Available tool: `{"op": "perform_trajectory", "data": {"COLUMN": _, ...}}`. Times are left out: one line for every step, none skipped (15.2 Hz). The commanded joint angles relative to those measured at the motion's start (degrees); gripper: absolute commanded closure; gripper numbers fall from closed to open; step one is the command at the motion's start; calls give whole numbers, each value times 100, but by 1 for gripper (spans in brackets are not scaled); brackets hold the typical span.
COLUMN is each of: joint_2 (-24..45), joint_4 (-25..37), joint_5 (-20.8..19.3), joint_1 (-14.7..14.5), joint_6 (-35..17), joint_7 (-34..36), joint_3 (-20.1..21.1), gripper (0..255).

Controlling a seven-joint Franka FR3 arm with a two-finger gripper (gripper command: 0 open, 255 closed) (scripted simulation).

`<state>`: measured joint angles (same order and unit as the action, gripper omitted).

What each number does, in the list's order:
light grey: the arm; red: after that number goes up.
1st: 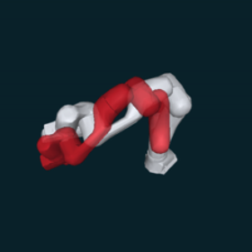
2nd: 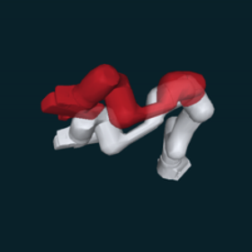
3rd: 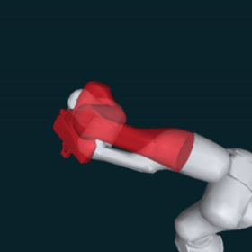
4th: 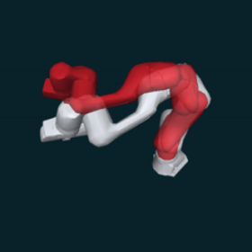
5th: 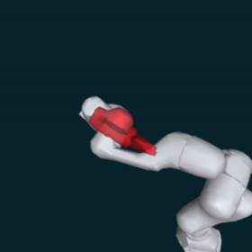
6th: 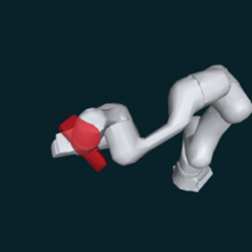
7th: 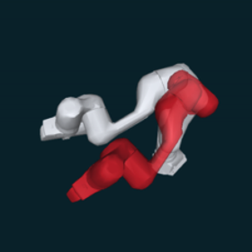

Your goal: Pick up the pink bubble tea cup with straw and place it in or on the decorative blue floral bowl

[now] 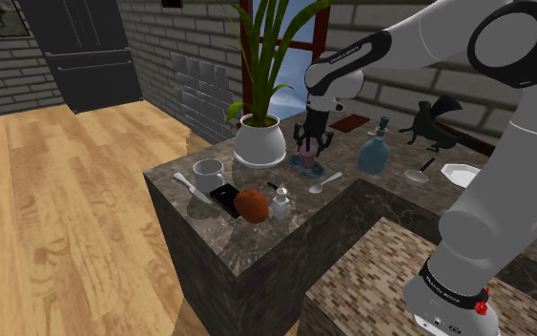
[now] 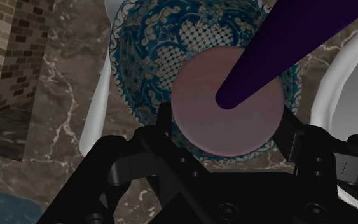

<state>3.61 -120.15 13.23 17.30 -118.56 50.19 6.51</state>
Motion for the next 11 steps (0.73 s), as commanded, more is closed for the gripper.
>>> {"op": "perform_trajectory", "data": {"joint_2": 111, "joint_4": -60, "joint_5": 8, "joint_1": 1, "joint_6": -170, "joint_7": -40, "joint_3": -2, "gripper": 255}}
{"op": "perform_trajectory", "data": {"joint_2": 110, "joint_4": -61, "joint_5": 8, "joint_1": 1, "joint_6": -171, "joint_7": -40, "joint_3": -2, "gripper": 255}}
{"op": "perform_trajectory", "data": {"joint_2": 110, "joint_4": -60, "joint_5": 8, "joint_1": 1, "joint_6": -170, "joint_7": -40, "joint_3": -2, "gripper": 255}}
{"op": "perform_trajectory", "data": {"joint_2": 111, "joint_4": -60, "joint_5": 8, "joint_1": 1, "joint_6": -170, "joint_7": -40, "joint_3": -1, "gripper": 255}}
{"op": "perform_trajectory", "data": {"joint_2": 111, "joint_4": -60, "joint_5": 8, "joint_1": 2, "joint_6": -170, "joint_7": -40, "joint_3": -1, "gripper": 255}}
{"op": "perform_trajectory", "data": {"joint_2": 111, "joint_4": -60, "joint_5": 8, "joint_1": 2, "joint_6": -170, "joint_7": -40, "joint_3": -1, "gripper": 255}}
{"op": "perform_trajectory", "data": {"joint_2": 111, "joint_4": -60, "joint_5": 8, "joint_1": 2, "joint_6": -170, "joint_7": -40, "joint_3": -1, "gripper": 255}}
{"op": "perform_trajectory", "data": {"joint_2": 111, "joint_4": -60, "joint_5": 8, "joint_1": 2, "joint_6": -170, "joint_7": -40, "joint_3": -1, "gripper": 255}}
{"op": "perform_trajectory", "data": {"joint_2": 111, "joint_4": -60, "joint_5": 8, "joint_1": 2, "joint_6": -170, "joint_7": -40, "joint_3": -1, "gripper": 255}}
{"op": "perform_trajectory", "data": {"joint_2": 120, "joint_4": -53, "joint_5": 7, "joint_1": 1, "joint_6": -174, "joint_7": -40, "joint_3": -1, "gripper": 0}}
{"op": "perform_trajectory", "data": {"joint_2": 124, "joint_4": -56, "joint_5": 6, "joint_1": 2, "joint_6": -179, "joint_7": -42, "joint_3": -1, "gripper": 0}}
